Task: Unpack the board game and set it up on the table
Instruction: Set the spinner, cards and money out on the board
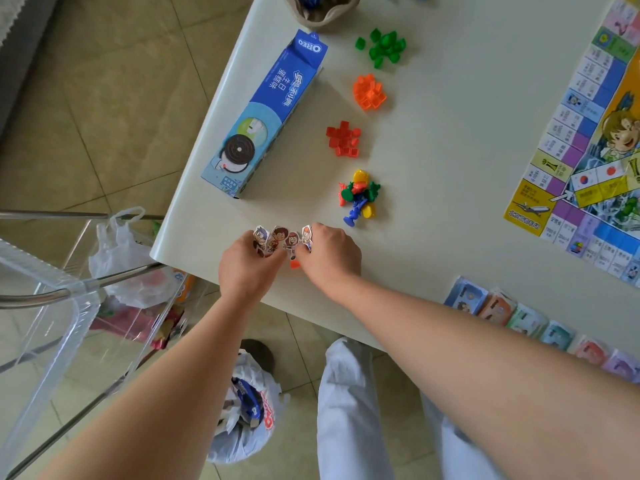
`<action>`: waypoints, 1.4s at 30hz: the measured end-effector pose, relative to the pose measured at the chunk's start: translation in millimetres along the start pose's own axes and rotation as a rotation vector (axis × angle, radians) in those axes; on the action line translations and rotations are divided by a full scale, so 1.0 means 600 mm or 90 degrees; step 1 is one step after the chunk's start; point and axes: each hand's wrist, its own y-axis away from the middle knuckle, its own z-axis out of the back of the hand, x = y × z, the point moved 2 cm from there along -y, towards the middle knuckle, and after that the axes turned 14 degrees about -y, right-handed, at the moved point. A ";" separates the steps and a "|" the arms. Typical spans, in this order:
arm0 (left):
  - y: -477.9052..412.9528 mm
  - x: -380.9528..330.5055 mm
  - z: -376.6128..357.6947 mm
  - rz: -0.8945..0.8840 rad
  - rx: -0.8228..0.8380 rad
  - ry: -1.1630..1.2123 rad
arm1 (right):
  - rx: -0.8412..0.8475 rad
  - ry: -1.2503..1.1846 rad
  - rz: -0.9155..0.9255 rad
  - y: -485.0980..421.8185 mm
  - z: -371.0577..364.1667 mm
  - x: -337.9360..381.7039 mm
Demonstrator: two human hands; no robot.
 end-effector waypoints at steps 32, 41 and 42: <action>0.112 -0.246 -0.075 -0.105 0.176 0.298 | 0.007 -0.570 -0.057 0.061 0.206 -0.200; 0.258 -0.483 -0.259 -0.209 0.279 0.220 | -0.062 -0.608 -0.091 0.130 0.383 -0.487; 0.284 -0.514 -0.290 -0.216 0.290 0.219 | -0.071 -0.607 -0.097 0.141 0.401 -0.532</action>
